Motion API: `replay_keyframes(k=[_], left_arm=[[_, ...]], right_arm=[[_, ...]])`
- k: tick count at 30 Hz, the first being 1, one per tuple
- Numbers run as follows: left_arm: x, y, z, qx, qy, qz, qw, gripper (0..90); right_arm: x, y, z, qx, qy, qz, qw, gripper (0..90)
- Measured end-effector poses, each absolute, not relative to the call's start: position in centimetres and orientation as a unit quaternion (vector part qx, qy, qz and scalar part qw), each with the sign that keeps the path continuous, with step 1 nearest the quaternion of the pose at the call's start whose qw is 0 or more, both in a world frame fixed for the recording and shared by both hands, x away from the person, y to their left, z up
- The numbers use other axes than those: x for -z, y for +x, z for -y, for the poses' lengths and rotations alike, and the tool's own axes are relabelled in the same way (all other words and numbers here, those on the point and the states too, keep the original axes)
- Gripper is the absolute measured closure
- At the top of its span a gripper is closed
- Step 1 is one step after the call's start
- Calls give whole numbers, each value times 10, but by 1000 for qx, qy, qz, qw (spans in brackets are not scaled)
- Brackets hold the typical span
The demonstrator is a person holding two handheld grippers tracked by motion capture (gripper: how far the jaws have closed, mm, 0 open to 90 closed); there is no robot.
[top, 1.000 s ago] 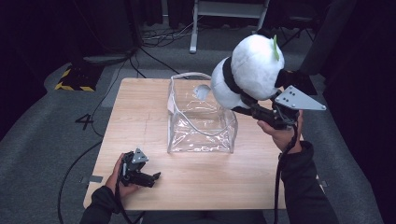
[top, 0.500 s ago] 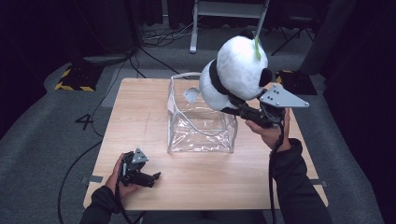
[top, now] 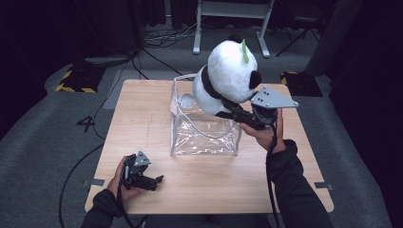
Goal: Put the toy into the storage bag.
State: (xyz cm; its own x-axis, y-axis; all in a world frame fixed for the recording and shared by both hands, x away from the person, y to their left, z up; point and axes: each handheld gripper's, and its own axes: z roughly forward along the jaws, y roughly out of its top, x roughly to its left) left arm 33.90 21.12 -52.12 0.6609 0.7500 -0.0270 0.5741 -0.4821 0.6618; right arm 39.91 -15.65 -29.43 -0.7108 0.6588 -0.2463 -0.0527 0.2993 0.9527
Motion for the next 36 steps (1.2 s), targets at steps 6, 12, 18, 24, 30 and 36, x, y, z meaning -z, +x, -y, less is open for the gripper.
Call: replay_keyframes(k=[6, 12, 18, 24, 30, 36], left_arm=[[521, 339, -211, -135, 850, -389, 327, 2], [521, 339, -211, -135, 850, -389, 327, 2], [521, 339, -211, -135, 850, -389, 327, 2], [521, 339, -211, -134, 850, -389, 327, 2], [521, 339, -211, -134, 851, -389, 327, 2], [521, 339, -211, -134, 850, -389, 328, 2]], right_arm=[[299, 401, 148, -549, 202, -747, 316, 510], [305, 406, 143, -543, 207, -752, 311, 508], [313, 413, 141, -531, 219, -759, 306, 506], [322, 420, 140, -518, 226, -769, 300, 497], [326, 422, 134, -506, 225, -779, 293, 486], [335, 425, 126, -478, 222, -801, 285, 476]])
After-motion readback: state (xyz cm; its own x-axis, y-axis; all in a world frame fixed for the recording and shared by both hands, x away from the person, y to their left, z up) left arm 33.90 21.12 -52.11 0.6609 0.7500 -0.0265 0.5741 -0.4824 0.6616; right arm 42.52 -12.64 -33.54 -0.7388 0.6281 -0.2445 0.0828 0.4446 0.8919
